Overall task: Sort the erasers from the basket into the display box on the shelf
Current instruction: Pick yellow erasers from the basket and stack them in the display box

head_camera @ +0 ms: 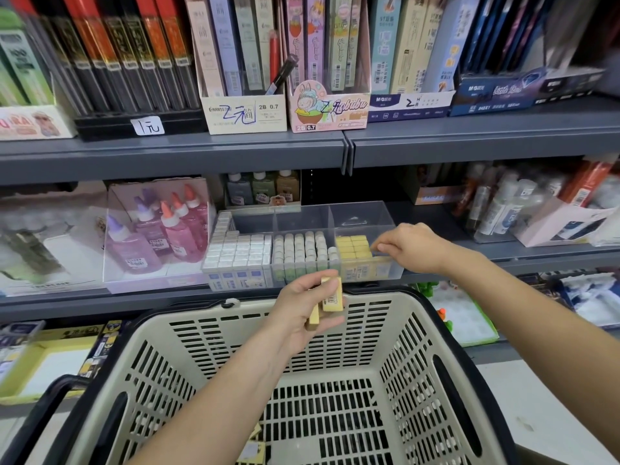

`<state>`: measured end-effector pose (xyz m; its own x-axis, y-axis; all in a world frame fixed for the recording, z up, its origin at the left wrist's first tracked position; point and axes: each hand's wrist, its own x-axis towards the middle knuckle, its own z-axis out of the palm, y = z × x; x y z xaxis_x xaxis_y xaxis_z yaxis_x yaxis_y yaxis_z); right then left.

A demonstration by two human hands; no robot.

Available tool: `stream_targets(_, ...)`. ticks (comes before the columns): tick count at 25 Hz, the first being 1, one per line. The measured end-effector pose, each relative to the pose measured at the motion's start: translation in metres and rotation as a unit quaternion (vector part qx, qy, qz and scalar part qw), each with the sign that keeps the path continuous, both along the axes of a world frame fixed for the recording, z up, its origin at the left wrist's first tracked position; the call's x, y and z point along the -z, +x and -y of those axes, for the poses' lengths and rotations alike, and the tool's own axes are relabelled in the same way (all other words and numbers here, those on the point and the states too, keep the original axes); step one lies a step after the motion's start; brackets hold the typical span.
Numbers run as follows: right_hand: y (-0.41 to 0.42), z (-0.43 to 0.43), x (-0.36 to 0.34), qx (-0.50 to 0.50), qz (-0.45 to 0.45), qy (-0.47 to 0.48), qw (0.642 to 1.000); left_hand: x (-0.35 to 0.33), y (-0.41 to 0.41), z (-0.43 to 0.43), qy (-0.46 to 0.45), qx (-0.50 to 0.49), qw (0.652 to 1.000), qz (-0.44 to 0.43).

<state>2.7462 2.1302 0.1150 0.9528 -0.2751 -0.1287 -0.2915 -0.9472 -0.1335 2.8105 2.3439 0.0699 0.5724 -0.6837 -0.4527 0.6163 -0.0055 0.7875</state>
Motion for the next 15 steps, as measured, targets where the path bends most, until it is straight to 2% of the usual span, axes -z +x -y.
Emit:
stream_targets(1,-0.001,-0.006,-0.002,-0.013,0.054,-0.006,0.998,-0.001,-0.001,0.002,-0.005,-0.005,1.0,-0.009)
stream_targets(3,-0.004,-0.025,-0.007,-0.039,0.154,0.073,0.985,-0.002,-0.001,0.007,-0.002,-0.014,1.0,-0.005)
stream_targets(5,-0.008,-0.042,-0.01,-0.06,0.138,0.16,0.976,-0.004,-0.003,0.012,0.014,-0.009,1.0,0.026)
stream_targets(8,-0.011,-0.048,-0.007,-0.053,0.076,0.184,0.978,-0.008,-0.007,0.021,0.029,0.003,0.997,0.065)
stream_targets(11,-0.014,-0.031,-0.017,0.006,0.13,0.241,0.962,-0.011,-0.008,0.024,0.018,-0.016,0.998,0.058)
stream_targets(13,-0.015,-0.013,-0.025,0.056,0.178,0.231,0.955,-0.011,-0.006,0.022,0.039,-0.014,0.996,0.079)
stream_targets(15,-0.012,0.003,-0.029,0.083,0.198,0.143,0.966,-0.009,-0.005,0.017,0.077,-0.001,0.99,0.121)
